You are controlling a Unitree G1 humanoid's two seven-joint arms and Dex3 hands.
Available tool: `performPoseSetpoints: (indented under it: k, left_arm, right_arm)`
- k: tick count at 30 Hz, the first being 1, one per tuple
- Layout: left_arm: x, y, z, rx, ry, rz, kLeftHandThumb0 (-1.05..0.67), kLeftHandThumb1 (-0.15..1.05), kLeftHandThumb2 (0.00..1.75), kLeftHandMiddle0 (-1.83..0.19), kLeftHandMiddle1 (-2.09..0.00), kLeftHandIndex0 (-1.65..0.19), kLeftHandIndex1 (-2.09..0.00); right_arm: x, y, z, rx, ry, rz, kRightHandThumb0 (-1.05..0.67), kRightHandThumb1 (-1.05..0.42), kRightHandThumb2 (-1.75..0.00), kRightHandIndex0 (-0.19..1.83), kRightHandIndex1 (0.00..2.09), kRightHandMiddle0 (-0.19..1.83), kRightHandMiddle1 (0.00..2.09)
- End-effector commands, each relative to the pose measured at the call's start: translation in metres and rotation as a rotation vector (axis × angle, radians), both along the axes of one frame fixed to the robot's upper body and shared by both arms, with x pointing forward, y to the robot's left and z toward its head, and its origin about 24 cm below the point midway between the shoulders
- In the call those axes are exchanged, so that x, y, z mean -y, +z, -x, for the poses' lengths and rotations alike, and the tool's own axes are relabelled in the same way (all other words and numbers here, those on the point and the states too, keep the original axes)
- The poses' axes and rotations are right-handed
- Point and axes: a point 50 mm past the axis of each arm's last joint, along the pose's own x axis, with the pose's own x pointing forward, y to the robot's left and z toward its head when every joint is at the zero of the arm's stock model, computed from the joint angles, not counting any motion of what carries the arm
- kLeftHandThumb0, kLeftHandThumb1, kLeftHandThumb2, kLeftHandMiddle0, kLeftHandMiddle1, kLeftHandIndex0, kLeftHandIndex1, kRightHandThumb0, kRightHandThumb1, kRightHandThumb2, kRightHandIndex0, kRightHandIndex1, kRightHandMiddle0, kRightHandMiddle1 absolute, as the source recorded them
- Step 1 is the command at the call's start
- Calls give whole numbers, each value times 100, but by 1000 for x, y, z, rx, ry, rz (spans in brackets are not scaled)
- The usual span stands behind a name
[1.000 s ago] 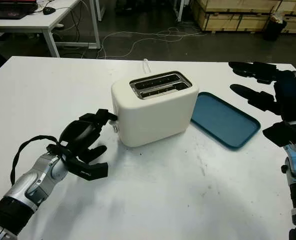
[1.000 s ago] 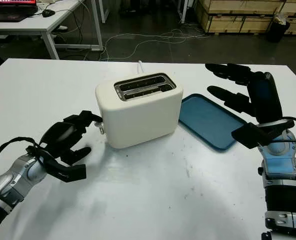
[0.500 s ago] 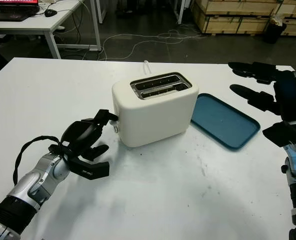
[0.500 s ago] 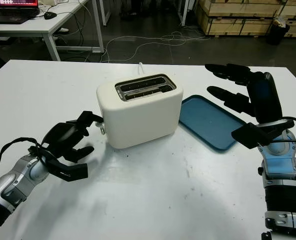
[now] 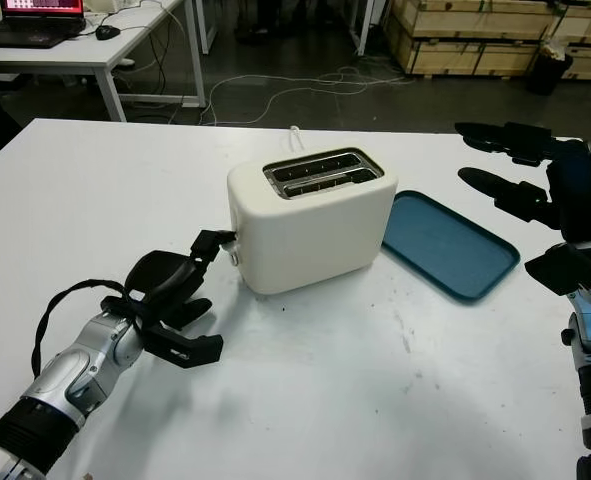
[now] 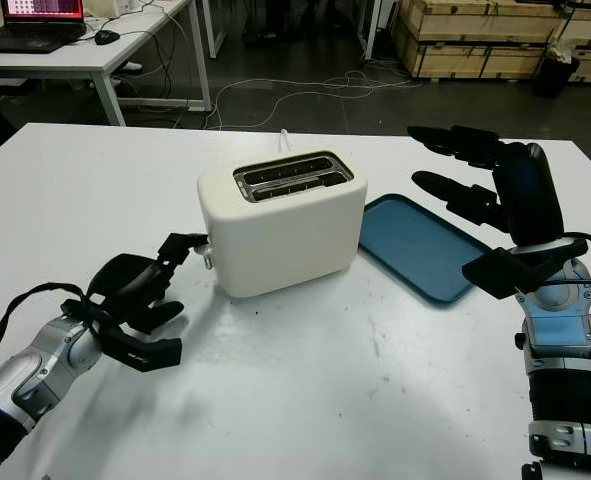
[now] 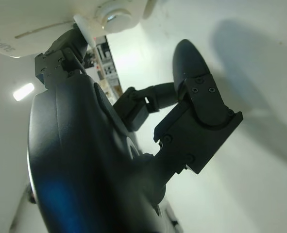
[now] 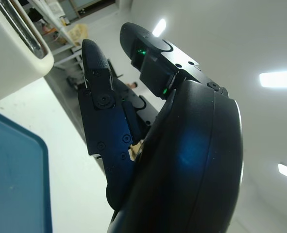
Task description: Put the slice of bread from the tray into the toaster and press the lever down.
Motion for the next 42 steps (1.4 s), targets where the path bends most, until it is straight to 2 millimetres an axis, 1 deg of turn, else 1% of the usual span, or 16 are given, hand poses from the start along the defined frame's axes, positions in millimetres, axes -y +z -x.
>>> performPoseSetpoints:
  k: [1,8,28,29,30,31,32,33,34,35,36,37,39,42]
  left_arm:
    - [-1,-102,55,-681,42,-297,-28,63,3,-126,-17,-118,-9]
    - [0,-102,54,-698,59,-317,-27,64,0,-129,-11,-120,-4]
    - [0,-102,54,-700,65,-322,-27,64,0,-132,-5,-122,-1]
    - [-5,-51,22,-389,221,-83,-27,64,0,-132,-5,-122,-1]
    - [-23,-8,7,-192,309,-14,3,55,3,-142,-47,-137,-20]
    - [-36,25,1,-58,365,23,-7,59,21,-125,-108,-128,-52]
    - [-44,46,0,18,399,33,-12,53,44,-113,-137,-110,-86]
    - [-47,52,1,42,401,17,-15,48,61,-104,-149,-92,-105]
    - [-51,60,2,76,412,28,-21,43,76,-96,-157,-79,-119]
    - [-54,66,3,100,419,35,-24,41,86,-91,-162,-72,-128]
    - [-57,73,3,141,429,44,-26,40,91,-88,-165,-67,-133]
    - [-60,80,2,178,438,47,-30,35,103,-85,-171,-60,-147]
    - [-63,88,2,238,451,43,-33,32,112,-81,-173,-51,-161]
    - [-68,100,2,316,455,44,-45,34,115,-76,-174,-43,-169]
  right_arm:
    - [1,9,-2,25,24,4,-36,-92,-7,96,0,91,0]
    - [0,9,-2,25,25,4,-36,-92,-7,96,0,91,0]
    - [-1,9,-2,25,27,4,-36,-92,-7,96,0,91,0]
    - [0,9,-3,18,32,-6,-36,-92,-7,96,0,91,0]
    - [1,9,-5,9,32,-14,-34,-88,-4,96,0,91,0]
    - [2,10,-6,-4,29,-19,-33,-85,-2,97,0,90,0]
    - [3,10,-7,-18,23,-23,-34,-84,-2,97,0,89,0]
    - [3,11,-9,-28,17,-25,-34,-83,-1,97,1,89,0]
    - [5,11,-11,-35,12,-26,-34,-81,0,98,1,89,0]
    - [6,11,-12,-40,8,-26,-33,-81,0,98,1,89,0]
    - [7,11,-15,-55,3,-30,-32,-80,0,98,1,89,0]
    - [9,11,-18,-72,-2,-35,-32,-79,0,99,1,90,0]
    - [11,10,-23,-98,-7,-38,-32,-77,0,100,1,90,1]
    - [14,9,-30,-125,-17,-15,-34,-75,0,102,2,91,1]
